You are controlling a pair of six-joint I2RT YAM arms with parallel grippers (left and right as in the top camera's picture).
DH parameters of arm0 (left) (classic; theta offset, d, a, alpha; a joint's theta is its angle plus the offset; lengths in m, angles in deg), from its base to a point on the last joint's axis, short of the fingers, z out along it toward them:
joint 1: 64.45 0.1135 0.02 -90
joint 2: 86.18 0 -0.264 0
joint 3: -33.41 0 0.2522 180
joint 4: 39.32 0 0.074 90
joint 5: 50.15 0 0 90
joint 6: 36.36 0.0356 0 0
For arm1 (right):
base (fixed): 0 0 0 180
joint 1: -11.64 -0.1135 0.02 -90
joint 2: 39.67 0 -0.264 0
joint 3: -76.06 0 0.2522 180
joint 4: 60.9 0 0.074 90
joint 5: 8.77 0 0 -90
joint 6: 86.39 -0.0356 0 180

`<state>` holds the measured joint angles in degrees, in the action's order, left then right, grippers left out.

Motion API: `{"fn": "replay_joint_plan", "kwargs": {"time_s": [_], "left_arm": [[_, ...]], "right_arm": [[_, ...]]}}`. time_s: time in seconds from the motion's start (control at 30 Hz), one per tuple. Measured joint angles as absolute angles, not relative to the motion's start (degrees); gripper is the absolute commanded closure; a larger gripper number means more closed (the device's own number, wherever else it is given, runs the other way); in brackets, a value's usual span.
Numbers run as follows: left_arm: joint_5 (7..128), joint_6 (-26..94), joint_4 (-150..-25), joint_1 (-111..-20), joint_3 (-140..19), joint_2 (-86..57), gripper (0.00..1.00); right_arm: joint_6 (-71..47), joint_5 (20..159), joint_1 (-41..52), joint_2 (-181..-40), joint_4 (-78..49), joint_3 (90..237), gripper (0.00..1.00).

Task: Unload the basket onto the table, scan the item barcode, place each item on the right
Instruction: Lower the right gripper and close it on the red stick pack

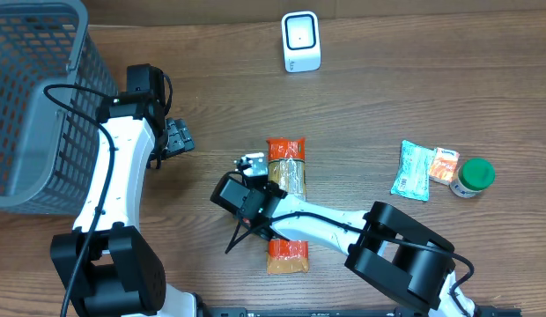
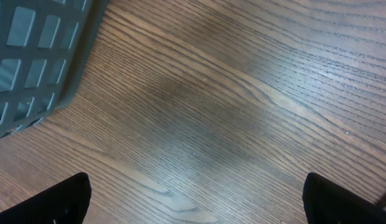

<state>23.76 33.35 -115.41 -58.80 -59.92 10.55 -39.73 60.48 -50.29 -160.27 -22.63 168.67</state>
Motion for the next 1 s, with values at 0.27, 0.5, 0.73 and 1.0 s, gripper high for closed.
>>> {"fn": "replay_joint_plan", "kwargs": {"time_s": [0.27,0.5,0.73,1.0], "left_arm": [[23.8,33.3,-115.4,-58.8,-59.9,10.5,0.0],[23.7,33.3,-115.4,-58.8,-59.9,10.5,0.0],[23.8,33.3,-115.4,-58.8,-59.9,10.5,0.0],[23.8,33.3,-115.4,-58.8,-59.9,10.5,0.0]], "right_arm": [[-22.1,61.4,-49.9,-152.2,-15.3,169.0,0.96],[-5.1,70.2,-44.5,-143.6,-6.3,170.6,0.96],[11.6,84.1,-35.6,-143.8,4.4,170.7,0.96],[23.2,97.8,-27.3,-143.8,8.0,170.7,0.96]]}}
